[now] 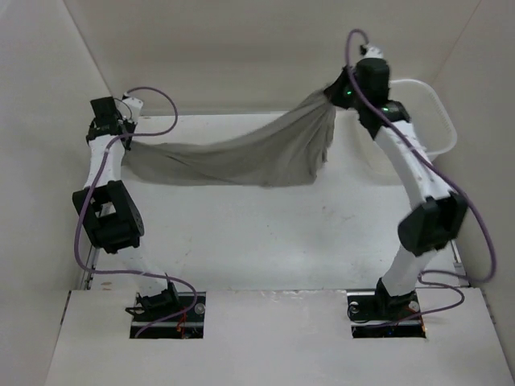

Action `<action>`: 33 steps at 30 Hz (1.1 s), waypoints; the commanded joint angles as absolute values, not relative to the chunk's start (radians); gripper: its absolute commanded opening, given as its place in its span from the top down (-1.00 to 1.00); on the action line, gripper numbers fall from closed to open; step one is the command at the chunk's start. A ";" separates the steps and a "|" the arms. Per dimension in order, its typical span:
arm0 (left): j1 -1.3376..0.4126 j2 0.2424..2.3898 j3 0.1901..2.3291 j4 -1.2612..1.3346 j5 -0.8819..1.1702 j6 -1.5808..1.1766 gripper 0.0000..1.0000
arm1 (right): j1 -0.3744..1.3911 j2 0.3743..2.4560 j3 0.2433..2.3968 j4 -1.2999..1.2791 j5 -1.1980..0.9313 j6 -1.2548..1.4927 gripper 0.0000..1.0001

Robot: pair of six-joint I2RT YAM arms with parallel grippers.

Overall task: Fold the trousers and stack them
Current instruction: Flatten the trousers out

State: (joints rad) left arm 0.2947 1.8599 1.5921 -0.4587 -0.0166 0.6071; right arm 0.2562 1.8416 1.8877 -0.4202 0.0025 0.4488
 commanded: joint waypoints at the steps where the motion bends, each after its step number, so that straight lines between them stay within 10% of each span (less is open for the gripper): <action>1: 0.340 1.733 1.678 -0.500 -0.035 0.673 1.00 | 0.205 1.580 1.795 -0.218 -0.018 0.411 1.00; 17: 0.268 1.448 1.038 -0.469 -0.090 0.903 0.94 | 0.096 1.226 0.890 -0.045 0.040 0.640 0.93; 27: 0.111 1.212 0.677 -0.580 -0.166 0.894 0.86 | 0.018 1.144 0.772 -0.173 0.083 0.615 0.92; 33: 0.025 1.129 0.676 -0.730 -0.141 0.905 -0.09 | -0.094 1.115 0.804 -0.296 0.134 0.554 0.89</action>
State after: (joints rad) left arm 0.0319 1.1725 0.6712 -0.6483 -0.1440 0.8921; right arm -0.0452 1.1393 0.7578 -0.2340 0.0826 0.5953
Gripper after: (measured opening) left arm 0.507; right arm 0.058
